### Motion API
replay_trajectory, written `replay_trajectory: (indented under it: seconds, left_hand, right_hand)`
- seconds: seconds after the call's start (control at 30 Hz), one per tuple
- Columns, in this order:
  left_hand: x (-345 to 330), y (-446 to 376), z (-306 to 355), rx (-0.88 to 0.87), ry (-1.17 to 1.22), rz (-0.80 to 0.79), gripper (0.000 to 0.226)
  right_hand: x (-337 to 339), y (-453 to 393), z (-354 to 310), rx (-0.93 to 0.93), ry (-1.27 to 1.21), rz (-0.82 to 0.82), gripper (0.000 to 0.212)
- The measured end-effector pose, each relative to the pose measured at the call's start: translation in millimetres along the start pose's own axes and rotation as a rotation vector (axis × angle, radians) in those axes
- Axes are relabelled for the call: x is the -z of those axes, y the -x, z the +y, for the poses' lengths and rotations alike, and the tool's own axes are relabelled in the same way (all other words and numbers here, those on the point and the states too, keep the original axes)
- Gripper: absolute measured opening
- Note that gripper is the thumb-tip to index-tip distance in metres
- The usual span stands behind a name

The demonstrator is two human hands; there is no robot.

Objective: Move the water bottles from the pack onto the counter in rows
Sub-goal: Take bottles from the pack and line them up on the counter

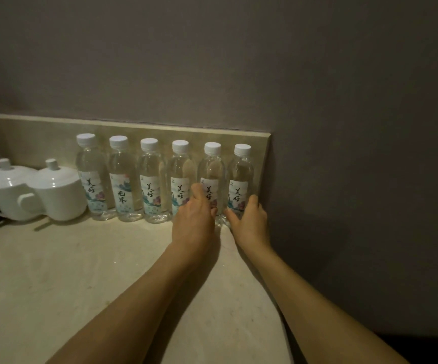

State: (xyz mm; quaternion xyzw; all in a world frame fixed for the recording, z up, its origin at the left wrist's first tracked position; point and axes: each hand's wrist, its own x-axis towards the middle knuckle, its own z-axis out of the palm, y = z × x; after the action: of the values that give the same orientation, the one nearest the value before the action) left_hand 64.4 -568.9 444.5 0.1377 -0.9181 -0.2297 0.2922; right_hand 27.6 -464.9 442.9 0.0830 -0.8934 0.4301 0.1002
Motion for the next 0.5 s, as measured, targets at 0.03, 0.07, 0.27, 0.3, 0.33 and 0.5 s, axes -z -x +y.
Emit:
replay_trajectory:
  seconds: [0.03,0.07,0.27,0.3,0.33,0.5]
  left_hand:
    - [0.3,0.1,-0.3,-0.004,0.0,0.001,0.037]
    - [0.8,0.2,-0.7,-0.006,-0.002,0.0,0.038]
    - [3.0,1.0,-0.9,0.01,0.021,0.004,0.039]
    - [3.2,1.3,-1.1,0.009,0.023,0.006,0.039]
    - [3.3,1.6,-1.7,0.013,0.03,0.007,0.039]
    - [2.7,1.9,-3.7,0.003,0.056,0.016,0.04]
  right_hand:
    - [-0.3,0.1,-0.3,-0.001,0.0,-0.002,0.049]
    - [-0.8,0.1,-0.4,0.0,-0.002,-0.002,0.049]
    - [-1.0,1.5,0.2,0.004,-0.012,0.016,0.046]
    - [-1.0,1.8,-0.2,0.002,-0.018,0.015,0.046]
    - [-1.3,2.1,-0.5,0.003,-0.02,0.013,0.047]
    - [-2.1,2.3,-1.0,-0.002,-0.002,0.017,0.048]
